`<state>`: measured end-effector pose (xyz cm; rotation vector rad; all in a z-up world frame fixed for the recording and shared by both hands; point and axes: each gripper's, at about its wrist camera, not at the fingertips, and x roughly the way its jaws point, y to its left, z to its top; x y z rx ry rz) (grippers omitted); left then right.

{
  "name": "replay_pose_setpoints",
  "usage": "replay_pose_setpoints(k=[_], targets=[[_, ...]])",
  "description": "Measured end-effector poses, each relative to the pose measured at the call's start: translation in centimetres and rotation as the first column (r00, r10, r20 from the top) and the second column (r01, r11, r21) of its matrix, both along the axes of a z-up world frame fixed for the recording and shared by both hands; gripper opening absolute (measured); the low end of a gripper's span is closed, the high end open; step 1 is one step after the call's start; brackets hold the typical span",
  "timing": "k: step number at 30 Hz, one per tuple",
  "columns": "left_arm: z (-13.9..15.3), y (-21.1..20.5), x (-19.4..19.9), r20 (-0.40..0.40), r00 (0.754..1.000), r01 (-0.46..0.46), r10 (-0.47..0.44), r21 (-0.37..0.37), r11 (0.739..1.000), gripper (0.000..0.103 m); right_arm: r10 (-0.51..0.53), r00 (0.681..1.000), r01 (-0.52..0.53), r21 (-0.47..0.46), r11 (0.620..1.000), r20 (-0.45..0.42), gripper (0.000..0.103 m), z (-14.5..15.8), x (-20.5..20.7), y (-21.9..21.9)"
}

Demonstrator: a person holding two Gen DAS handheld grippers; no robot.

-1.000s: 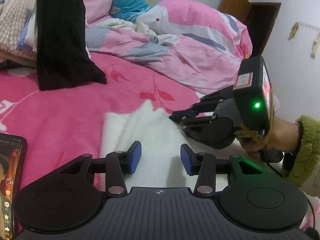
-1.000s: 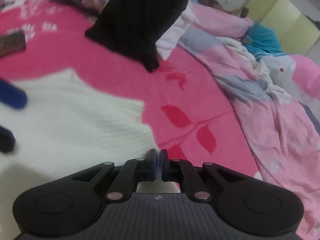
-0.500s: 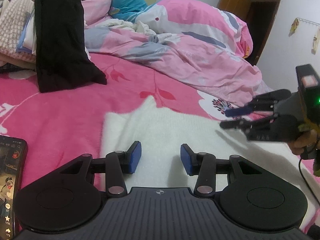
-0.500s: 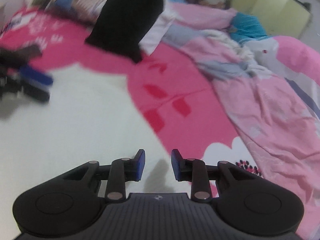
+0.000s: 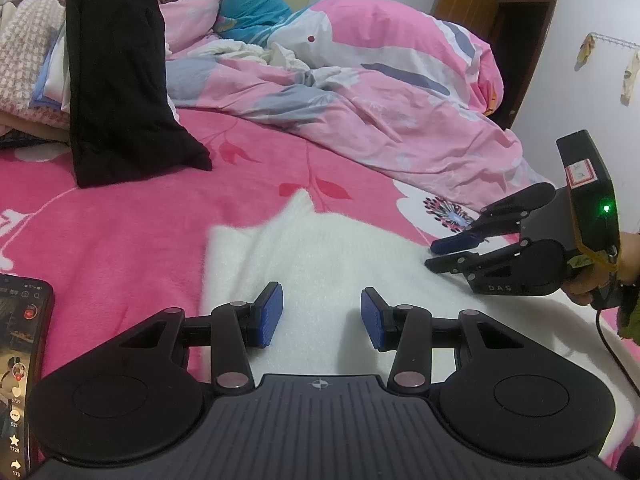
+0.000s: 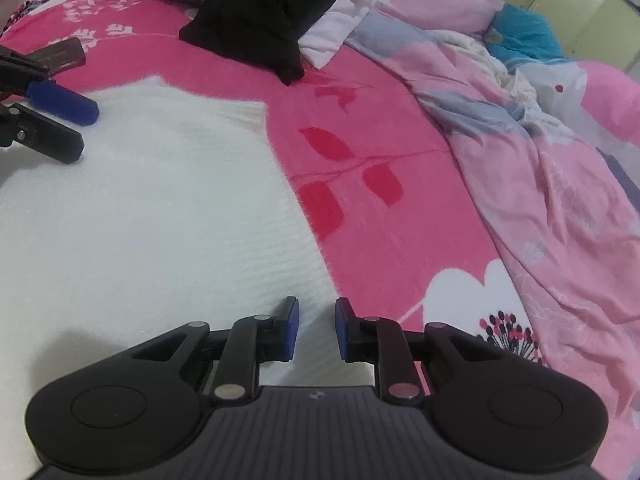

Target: Fold clothes

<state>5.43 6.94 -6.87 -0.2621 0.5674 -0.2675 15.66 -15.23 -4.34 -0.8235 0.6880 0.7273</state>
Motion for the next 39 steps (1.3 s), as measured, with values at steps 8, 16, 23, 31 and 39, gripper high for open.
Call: replay_pose_setpoints(k=[8, 16, 23, 31, 39], targets=[[0.1, -0.1, -0.1, 0.001, 1.000, 0.002, -0.002, 0.009, 1.000, 0.044, 0.010, 0.988, -0.004, -0.041, 0.999, 0.152, 0.003, 0.8, -2.4, 1.1], [0.2, -0.5, 0.1, -0.006, 1.000, 0.003, -0.003, 0.043, 0.999, 0.044, -0.039, 0.979, 0.046, -0.031, 0.998, 0.203, 0.003, -2.4, -0.8, 0.6], [0.1, -0.7, 0.1, -0.001, 1.000, 0.006, -0.006, 0.065, 0.998, 0.044, -0.244, 0.948, 0.206, 0.190, 0.960, 0.203, 0.023, 5.0, -0.9, -7.7], [0.2, -0.9, 0.1, -0.002, 1.000, 0.005, -0.004, 0.083, 0.997, 0.044, -0.109, 0.981, 0.108, 0.020, 0.994, 0.158, 0.023, 2.7, -2.5, -9.1], [0.2, -1.1, 0.1, -0.002, 1.000, 0.006, -0.005, 0.099, 0.995, 0.044, -0.043, 0.997, 0.045, -0.030, 0.999, 0.059, 0.022, 0.2, -1.0, -7.4]])
